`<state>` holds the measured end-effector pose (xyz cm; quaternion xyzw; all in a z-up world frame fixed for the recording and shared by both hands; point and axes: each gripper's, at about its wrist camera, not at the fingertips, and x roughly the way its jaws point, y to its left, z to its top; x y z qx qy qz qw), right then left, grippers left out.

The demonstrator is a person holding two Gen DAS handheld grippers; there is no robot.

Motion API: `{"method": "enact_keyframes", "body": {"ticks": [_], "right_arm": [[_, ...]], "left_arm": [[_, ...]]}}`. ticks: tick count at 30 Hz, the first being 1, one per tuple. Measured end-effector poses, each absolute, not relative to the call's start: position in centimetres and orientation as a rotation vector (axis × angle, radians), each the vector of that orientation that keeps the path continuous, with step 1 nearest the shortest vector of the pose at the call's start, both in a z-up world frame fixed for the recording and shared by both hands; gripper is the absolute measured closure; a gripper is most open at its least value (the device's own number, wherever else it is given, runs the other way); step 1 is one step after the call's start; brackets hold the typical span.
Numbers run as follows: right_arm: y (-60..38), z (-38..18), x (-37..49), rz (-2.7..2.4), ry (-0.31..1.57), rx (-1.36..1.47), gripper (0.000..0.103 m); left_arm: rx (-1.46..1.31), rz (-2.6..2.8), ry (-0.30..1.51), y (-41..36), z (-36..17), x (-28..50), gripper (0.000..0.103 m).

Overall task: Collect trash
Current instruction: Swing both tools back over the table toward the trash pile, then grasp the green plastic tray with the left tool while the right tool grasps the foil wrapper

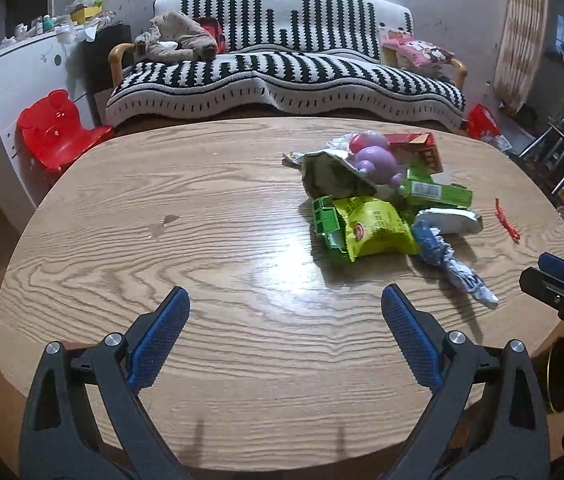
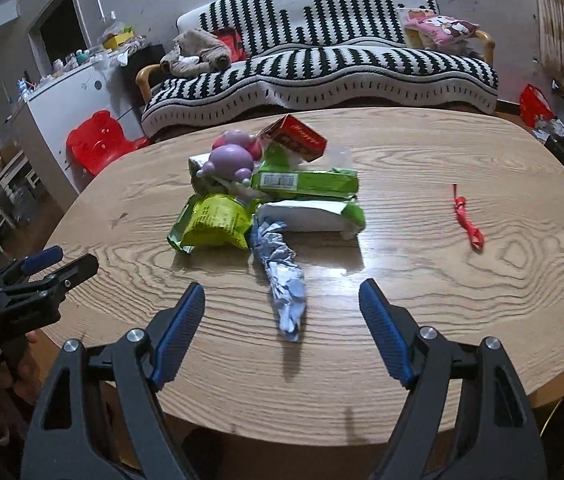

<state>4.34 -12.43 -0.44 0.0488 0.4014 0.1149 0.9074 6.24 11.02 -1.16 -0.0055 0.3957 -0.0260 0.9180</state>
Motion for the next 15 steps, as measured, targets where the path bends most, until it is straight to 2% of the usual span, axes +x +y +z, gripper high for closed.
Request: {"method": "enact_keyframes", "body": {"ticks": [15], "right_arm": [[-9.6, -5.0, 8.9, 0.199, 0.896, -0.033, 0.028]], "left_arm": [[-0.079, -0.022, 0.929, 10.6, -7.1, 14.7, 0.009]]}}
